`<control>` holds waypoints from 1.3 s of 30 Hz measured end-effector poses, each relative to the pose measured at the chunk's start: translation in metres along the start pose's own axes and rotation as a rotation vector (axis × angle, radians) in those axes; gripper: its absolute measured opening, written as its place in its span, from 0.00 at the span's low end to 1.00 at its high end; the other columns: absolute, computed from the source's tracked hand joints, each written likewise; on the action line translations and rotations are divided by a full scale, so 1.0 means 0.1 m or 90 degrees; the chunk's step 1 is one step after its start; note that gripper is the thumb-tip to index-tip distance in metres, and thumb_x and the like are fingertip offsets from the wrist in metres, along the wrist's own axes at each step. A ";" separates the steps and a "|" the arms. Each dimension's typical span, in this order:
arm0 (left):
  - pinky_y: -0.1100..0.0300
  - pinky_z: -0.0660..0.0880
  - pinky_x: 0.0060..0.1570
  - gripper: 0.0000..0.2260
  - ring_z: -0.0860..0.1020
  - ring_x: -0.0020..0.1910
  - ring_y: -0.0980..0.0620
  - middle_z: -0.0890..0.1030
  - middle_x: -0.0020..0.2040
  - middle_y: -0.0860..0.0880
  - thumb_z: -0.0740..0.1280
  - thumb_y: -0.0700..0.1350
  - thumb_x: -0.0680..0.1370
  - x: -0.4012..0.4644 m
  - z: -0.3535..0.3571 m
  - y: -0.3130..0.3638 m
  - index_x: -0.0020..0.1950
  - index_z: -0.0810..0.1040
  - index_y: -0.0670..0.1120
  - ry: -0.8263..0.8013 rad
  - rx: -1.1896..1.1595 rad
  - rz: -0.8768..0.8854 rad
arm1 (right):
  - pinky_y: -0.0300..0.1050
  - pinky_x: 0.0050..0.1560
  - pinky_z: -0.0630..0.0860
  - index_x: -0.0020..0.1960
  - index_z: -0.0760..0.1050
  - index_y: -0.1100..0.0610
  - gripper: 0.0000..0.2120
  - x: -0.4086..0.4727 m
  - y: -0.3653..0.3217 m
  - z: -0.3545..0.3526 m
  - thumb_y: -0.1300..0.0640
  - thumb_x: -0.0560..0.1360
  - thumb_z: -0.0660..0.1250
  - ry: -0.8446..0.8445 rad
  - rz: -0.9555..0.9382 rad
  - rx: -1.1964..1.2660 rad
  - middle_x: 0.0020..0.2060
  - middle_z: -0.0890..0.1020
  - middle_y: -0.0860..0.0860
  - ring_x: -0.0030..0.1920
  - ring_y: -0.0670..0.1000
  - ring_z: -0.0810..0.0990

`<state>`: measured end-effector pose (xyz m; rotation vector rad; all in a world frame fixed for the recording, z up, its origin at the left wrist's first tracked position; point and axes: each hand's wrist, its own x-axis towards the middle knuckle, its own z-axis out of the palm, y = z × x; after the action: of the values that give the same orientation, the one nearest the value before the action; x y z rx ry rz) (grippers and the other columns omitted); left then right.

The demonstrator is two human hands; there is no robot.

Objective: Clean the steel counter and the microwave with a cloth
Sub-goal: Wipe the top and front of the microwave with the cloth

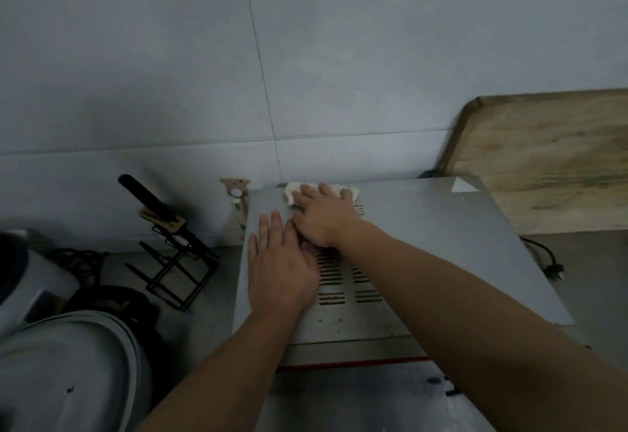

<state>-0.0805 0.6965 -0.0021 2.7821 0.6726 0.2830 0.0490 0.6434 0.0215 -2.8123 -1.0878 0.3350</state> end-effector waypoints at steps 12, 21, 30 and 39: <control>0.43 0.52 0.77 0.27 0.52 0.79 0.41 0.56 0.81 0.42 0.61 0.46 0.77 0.41 -0.51 -0.76 0.77 0.64 0.46 0.081 -0.113 -0.104 | 0.68 0.73 0.48 0.79 0.49 0.45 0.30 -0.53 -0.84 0.29 0.40 0.79 0.46 0.037 -0.048 0.004 0.79 0.54 0.49 0.78 0.58 0.50; 0.41 0.44 0.77 0.25 0.42 0.80 0.45 0.48 0.82 0.47 0.49 0.55 0.83 0.43 -0.75 -0.84 0.81 0.56 0.52 -0.013 -0.075 0.016 | 0.62 0.76 0.45 0.79 0.53 0.45 0.28 -1.47 -1.23 0.55 0.40 0.81 0.43 0.034 -0.072 -0.001 0.80 0.54 0.48 0.79 0.54 0.48; 0.42 0.39 0.77 0.26 0.35 0.79 0.47 0.41 0.82 0.48 0.44 0.59 0.84 -0.04 -0.71 -0.91 0.81 0.51 0.56 -0.101 0.013 0.123 | 0.43 0.74 0.55 0.76 0.66 0.49 0.23 -1.42 -0.73 0.12 0.53 0.81 0.58 0.170 0.038 0.163 0.78 0.61 0.47 0.76 0.48 0.61; 0.41 0.35 0.76 0.31 0.33 0.79 0.48 0.37 0.81 0.49 0.42 0.65 0.82 -0.83 -0.39 -0.44 0.82 0.40 0.53 -0.199 0.091 0.190 | 0.49 0.73 0.59 0.75 0.65 0.57 0.22 -1.41 0.09 -0.10 0.50 0.84 0.53 0.137 0.228 0.106 0.74 0.68 0.55 0.73 0.55 0.65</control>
<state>-0.1815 0.7036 0.0115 2.9657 0.2108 -0.1511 -0.0439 0.5411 0.0526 -2.7994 -0.4886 0.1388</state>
